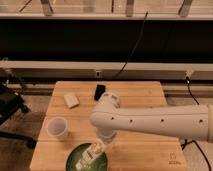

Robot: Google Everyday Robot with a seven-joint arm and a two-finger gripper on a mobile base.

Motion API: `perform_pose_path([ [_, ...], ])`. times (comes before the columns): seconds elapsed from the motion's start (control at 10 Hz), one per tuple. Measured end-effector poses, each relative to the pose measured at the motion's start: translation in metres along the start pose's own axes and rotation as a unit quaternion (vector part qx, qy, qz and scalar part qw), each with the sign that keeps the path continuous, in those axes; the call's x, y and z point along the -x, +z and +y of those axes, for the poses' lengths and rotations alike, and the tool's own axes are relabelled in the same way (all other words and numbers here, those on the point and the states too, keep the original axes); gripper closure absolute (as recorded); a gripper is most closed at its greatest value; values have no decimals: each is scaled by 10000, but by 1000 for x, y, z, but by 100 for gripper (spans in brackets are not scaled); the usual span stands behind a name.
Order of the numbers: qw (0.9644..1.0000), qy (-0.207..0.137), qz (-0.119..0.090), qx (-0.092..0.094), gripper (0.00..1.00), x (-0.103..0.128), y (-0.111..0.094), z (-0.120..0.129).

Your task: Place the bottle in the ceramic bowl

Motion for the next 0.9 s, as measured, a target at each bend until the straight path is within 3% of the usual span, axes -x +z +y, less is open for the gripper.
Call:
perform_pose_path([
  [0.4,9997,-216,22,-96,20,12,-1,1],
  [0.6,9997,-159,26,-203,20,8,-6,2],
  [0.7,9995,-84,47,-307,23,-5,-14,4],
  [0.9,9995,-228,19,-238,42,-4,-11,8],
])
